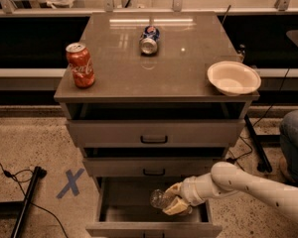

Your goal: Place water bottle into bottom drawer

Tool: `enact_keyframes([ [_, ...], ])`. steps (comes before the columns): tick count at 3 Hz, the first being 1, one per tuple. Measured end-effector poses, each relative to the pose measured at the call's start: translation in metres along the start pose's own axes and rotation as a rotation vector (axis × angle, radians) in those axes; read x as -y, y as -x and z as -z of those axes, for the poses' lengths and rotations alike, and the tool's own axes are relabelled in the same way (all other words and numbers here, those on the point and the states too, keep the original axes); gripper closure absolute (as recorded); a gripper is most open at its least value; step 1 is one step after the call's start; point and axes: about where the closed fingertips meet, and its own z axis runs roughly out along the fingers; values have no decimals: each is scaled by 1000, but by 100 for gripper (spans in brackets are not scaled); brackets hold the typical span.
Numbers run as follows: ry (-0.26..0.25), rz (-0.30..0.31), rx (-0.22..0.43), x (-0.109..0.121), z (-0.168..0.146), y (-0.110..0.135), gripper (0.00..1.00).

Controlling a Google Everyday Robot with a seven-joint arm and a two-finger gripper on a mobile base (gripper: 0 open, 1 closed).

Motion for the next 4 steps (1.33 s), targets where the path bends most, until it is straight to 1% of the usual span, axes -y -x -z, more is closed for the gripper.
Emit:
enact_keyframes([
  [1, -15, 31, 25, 14, -21, -7, 100],
  [2, -121, 48, 85, 42, -42, -19, 100],
  [3, -174, 83, 103, 61, -61, -38, 100],
  [4, -163, 74, 60, 75, -83, -70, 98],
])
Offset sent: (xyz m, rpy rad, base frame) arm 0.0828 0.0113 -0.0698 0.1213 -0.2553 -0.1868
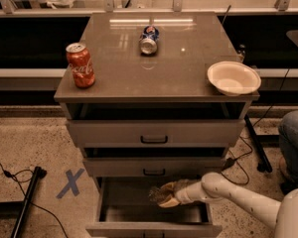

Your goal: Place water bottle into bottom drawer

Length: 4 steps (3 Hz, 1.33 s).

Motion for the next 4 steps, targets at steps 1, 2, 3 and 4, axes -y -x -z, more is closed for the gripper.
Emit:
enact_keyframes([
  [1, 24, -10, -6, 1, -9, -15, 77],
  [2, 30, -33, 75, 2, -13, -23, 53],
  [3, 42, -30, 80, 1, -13, -23, 30],
  [4, 45, -30, 81, 0, -16, -22, 6],
])
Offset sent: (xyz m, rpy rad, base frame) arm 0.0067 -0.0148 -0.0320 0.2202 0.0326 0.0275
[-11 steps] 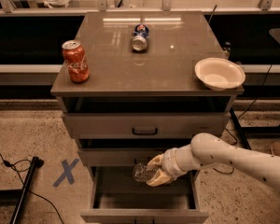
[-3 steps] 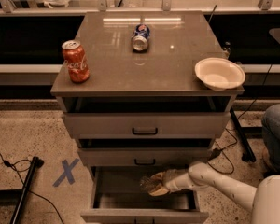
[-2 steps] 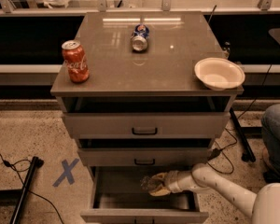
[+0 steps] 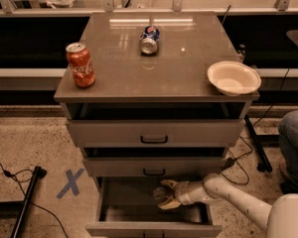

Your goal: Place water bottle into bottom drawer

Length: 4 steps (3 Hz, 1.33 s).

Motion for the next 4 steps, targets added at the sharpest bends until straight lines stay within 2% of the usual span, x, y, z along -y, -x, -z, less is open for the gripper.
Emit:
enact_keyframes([
  [1, 11, 17, 1, -5, 2, 7, 0],
  [2, 41, 87, 21, -25, 17, 32, 0],
  [3, 85, 117, 16, -44, 33, 43, 0],
  [4, 101, 133, 46, -56, 49, 44, 0],
])
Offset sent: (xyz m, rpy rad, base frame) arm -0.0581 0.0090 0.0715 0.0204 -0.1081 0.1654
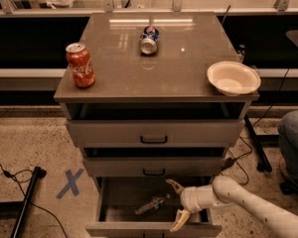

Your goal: Place water bottle into bottom drawer

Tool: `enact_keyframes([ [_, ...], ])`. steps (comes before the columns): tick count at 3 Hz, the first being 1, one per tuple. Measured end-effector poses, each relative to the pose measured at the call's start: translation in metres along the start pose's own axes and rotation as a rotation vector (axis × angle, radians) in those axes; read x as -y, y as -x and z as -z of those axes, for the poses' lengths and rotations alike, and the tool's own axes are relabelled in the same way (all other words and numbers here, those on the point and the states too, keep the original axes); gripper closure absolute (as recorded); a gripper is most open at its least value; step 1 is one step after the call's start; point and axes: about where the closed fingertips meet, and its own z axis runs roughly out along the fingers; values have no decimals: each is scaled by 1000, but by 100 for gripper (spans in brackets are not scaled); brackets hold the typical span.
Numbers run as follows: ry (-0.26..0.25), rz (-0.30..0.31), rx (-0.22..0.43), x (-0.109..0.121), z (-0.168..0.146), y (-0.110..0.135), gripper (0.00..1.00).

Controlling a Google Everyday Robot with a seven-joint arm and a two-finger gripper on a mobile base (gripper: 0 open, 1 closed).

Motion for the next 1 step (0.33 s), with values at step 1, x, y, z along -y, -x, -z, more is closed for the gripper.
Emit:
enact_keyframes([
  [1, -37, 31, 58, -5, 20, 5, 0],
])
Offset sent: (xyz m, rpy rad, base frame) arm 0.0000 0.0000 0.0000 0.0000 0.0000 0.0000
